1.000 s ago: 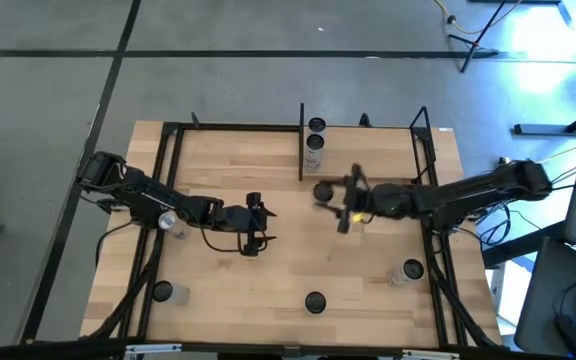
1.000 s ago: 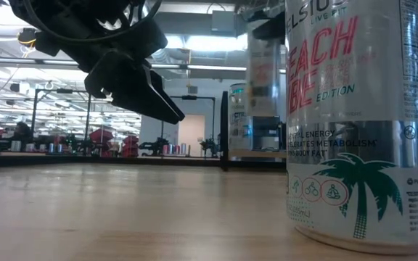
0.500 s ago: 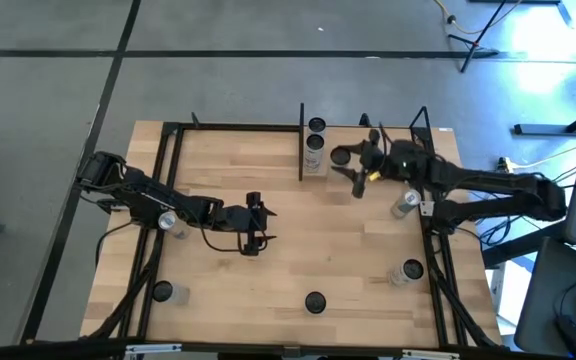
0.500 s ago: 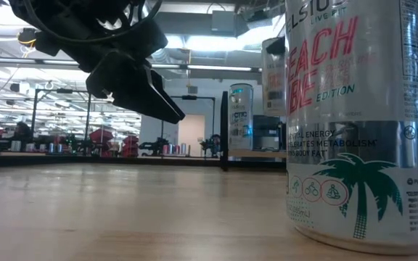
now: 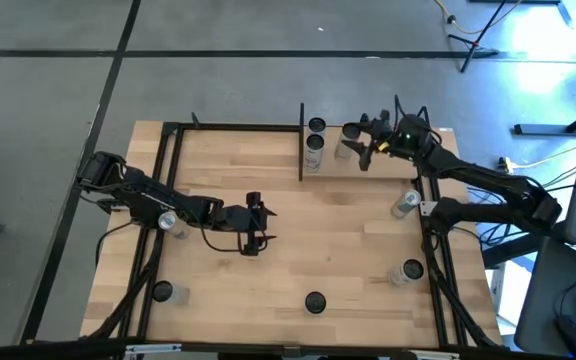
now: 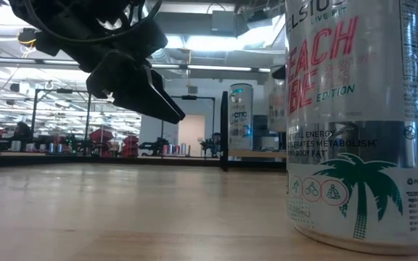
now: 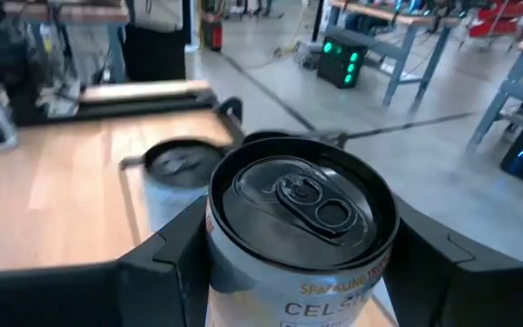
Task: Place canned beverage on shelf
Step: Put the top white-yellow soda can on the shelf
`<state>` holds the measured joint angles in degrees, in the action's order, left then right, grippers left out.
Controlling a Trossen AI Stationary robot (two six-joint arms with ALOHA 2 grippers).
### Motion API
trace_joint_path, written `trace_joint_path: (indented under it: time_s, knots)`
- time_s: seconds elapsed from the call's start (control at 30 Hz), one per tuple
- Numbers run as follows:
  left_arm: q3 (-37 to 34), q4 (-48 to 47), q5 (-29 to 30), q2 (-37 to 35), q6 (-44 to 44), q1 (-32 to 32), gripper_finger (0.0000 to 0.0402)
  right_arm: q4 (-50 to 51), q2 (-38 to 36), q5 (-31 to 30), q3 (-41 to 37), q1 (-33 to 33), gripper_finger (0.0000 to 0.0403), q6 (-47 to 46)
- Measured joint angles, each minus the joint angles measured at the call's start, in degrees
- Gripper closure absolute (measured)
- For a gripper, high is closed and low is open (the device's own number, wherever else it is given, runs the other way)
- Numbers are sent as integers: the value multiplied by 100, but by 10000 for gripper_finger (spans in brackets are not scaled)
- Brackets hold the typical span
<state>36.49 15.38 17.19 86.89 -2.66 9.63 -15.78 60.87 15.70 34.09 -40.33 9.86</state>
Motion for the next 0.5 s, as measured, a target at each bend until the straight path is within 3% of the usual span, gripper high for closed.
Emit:
trace_joint_path:
  time_s: [0.5]
  knots:
    - [0,56,-3,0,-61,-24,111,-1325,1511,191,2,-401,182,-84]
